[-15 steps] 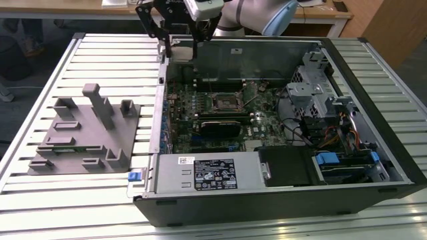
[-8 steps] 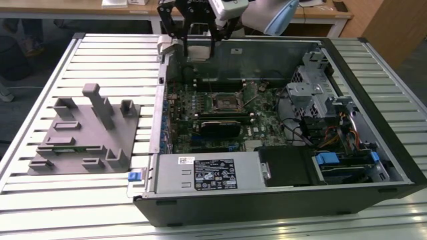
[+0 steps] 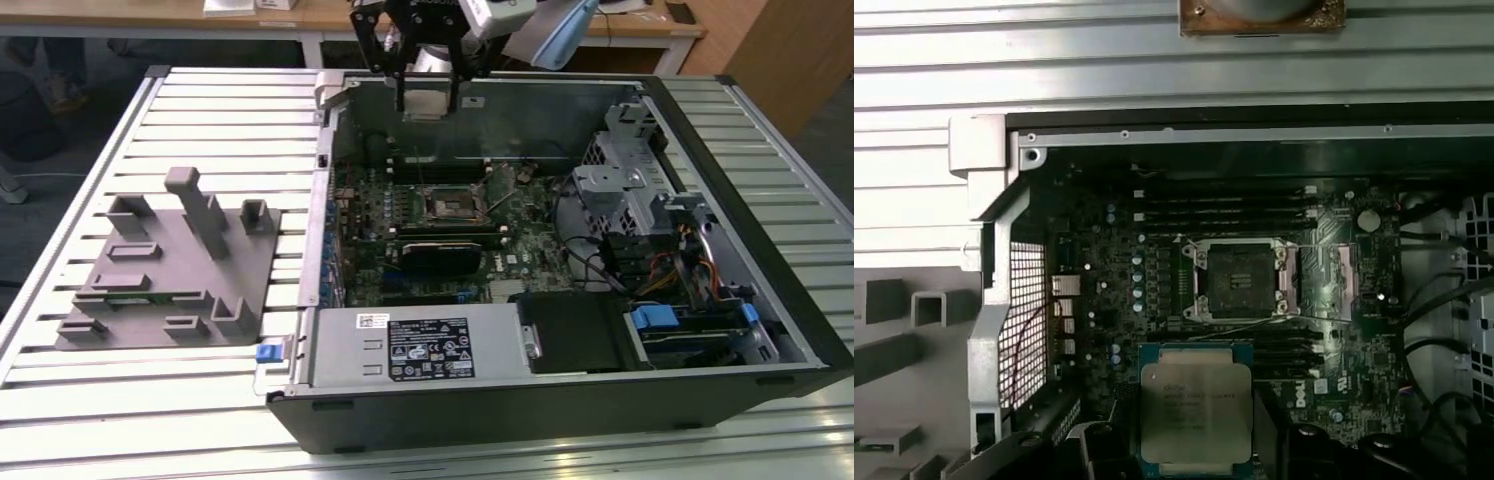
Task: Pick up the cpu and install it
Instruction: 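Pick up the cpu and move it towards the insertion slot, then place the cpu into insertion slot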
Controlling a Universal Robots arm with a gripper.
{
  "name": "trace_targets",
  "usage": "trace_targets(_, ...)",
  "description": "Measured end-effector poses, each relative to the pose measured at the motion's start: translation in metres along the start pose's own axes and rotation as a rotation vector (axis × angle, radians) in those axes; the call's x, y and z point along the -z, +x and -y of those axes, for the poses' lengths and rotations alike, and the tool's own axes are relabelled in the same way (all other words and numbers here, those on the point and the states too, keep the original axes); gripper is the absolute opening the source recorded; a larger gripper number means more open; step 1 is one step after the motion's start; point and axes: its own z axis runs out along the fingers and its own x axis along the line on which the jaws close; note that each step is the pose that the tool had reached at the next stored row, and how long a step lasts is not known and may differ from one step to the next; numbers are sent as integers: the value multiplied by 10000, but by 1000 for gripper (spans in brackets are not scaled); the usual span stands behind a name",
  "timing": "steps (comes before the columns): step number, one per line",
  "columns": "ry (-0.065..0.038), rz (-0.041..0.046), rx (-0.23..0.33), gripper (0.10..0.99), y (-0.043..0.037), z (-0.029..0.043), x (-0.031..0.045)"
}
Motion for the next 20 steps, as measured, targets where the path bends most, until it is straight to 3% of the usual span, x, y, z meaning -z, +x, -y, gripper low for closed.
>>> trace_targets(15, 1, 12, 2, 541, -552, -64, 1)
trace_targets(20, 0, 14, -32, 541, -600, -66, 1)
